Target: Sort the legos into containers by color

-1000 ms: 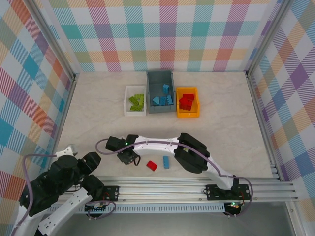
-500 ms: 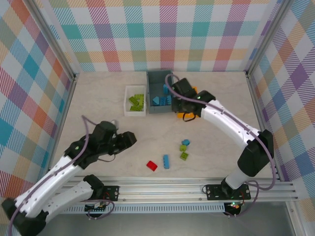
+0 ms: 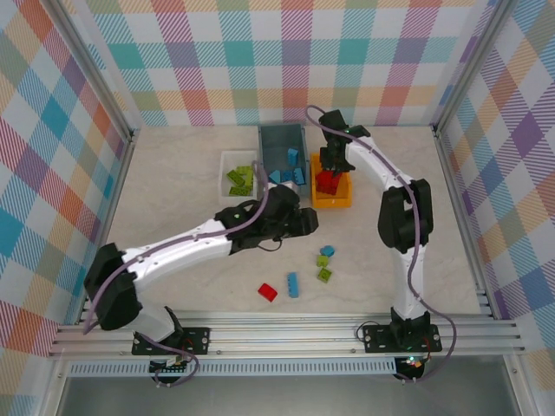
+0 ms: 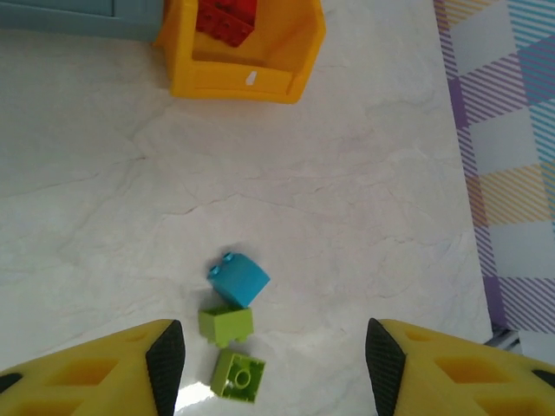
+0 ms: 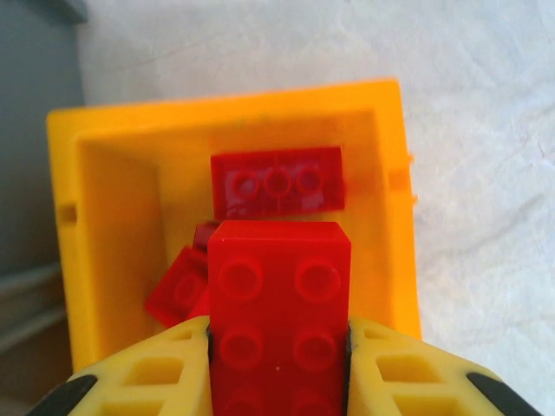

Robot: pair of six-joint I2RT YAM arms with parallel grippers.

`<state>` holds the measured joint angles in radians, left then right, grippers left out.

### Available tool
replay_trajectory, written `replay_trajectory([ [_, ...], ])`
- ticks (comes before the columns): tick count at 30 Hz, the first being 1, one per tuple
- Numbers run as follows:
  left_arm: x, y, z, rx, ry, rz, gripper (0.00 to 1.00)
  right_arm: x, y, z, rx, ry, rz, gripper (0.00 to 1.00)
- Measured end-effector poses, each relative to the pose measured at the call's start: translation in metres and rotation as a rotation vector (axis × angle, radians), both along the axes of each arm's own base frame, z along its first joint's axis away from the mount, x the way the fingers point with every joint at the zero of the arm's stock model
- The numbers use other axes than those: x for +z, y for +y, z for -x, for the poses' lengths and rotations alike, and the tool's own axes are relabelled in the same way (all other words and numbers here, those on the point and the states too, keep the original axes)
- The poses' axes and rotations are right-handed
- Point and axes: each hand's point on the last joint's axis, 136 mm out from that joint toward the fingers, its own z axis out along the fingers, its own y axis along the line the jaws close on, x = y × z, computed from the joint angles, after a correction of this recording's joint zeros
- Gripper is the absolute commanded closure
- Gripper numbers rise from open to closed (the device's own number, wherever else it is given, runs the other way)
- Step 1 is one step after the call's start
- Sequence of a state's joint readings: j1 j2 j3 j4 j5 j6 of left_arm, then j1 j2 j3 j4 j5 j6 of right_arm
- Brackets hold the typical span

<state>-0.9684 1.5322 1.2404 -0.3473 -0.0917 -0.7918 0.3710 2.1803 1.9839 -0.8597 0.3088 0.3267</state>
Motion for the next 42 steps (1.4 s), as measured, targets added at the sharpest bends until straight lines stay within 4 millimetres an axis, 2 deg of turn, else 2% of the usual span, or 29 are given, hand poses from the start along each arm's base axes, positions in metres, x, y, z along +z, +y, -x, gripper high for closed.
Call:
replay_trajectory([
  [3, -0.006, -0.014, -0.007, -0.003, -0.001, -0.010, 0.41, -0.005, -0.005, -0.012, -0.001, 0.009, 0.018, 0.57],
  [7, -0.009, -0.021, -0.011, 0.003, -0.006, -0.022, 0.41, -0.011, -0.009, -0.016, 0.009, 0.030, 0.041, 0.46],
  [10, -0.009, -0.023, -0.012, 0.006, -0.011, -0.026, 0.42, -0.011, -0.009, -0.015, 0.019, 0.037, 0.048, 0.42],
  [15, -0.014, -0.021, -0.008, 0.007, -0.004, -0.054, 0.42, -0.006, -0.007, -0.014, 0.023, 0.032, 0.044, 0.42],
  [18, -0.019, -0.019, -0.003, 0.003, 0.004, -0.081, 0.40, 0.014, -0.005, -0.009, 0.030, 0.002, 0.031, 0.43],
  [20, -0.022, -0.019, 0.002, -0.005, 0.010, -0.096, 0.38, 0.040, -0.003, 0.001, 0.039, -0.040, 0.012, 0.43],
  [23, -0.027, -0.019, 0.010, -0.017, 0.018, -0.128, 0.36, 0.092, -0.002, 0.028, 0.051, -0.130, -0.040, 0.43],
  [25, -0.033, -0.020, 0.017, -0.028, 0.023, -0.153, 0.35, 0.125, -0.004, 0.057, 0.054, -0.193, -0.099, 0.41],
  [28, -0.049, -0.027, 0.027, -0.055, 0.040, -0.189, 0.33, 0.154, -0.009, 0.111, 0.063, -0.249, -0.210, 0.37],
  [30, -0.065, -0.030, 0.034, -0.073, 0.059, -0.228, 0.33, 0.157, -0.013, 0.148, 0.067, -0.251, -0.286, 0.35],
  [34, -0.095, -0.037, 0.041, -0.117, 0.088, -0.317, 0.32, 0.142, -0.023, 0.209, 0.063, -0.205, -0.387, 0.33],
  [37, -0.105, -0.043, 0.040, -0.155, 0.086, -0.369, 0.29, 0.139, -0.032, 0.243, 0.056, -0.191, -0.425, 0.31],
  [42, -0.099, -0.060, 0.032, -0.200, 0.058, -0.384, 0.27, 0.167, -0.040, 0.276, 0.072, -0.270, -0.505, 0.29],
])
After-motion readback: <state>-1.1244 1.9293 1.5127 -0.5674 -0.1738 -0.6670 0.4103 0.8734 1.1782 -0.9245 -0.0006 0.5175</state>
